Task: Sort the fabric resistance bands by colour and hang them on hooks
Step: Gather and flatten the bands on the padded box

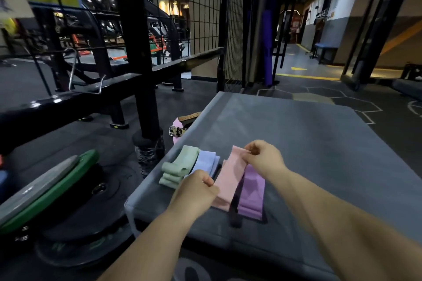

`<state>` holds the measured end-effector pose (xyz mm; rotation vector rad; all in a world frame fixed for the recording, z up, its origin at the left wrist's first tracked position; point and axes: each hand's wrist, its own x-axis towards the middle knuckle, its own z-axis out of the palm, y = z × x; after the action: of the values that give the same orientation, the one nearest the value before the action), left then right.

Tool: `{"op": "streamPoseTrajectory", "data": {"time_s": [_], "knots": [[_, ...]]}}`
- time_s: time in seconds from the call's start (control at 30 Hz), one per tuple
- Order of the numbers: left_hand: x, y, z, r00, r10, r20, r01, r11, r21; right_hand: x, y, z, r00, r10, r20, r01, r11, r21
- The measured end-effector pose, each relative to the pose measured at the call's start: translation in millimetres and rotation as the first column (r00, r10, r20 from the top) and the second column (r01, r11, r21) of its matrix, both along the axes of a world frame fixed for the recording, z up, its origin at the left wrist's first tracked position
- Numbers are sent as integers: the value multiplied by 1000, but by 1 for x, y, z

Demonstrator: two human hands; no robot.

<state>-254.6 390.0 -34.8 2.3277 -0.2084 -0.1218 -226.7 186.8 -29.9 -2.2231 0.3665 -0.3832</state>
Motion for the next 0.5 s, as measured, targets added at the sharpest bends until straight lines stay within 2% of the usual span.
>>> {"op": "streamPoseTrajectory", "data": {"time_s": [0.23,0.5], "knots": [[6,4,-8,998,4,63,-9,997,79,13,15,-12,995,9,-96,-28,980,-199],[6,2,-12,990,-52,130,27,983,184,19,15,-25,991,40,-125,-77,947,-312]]}}
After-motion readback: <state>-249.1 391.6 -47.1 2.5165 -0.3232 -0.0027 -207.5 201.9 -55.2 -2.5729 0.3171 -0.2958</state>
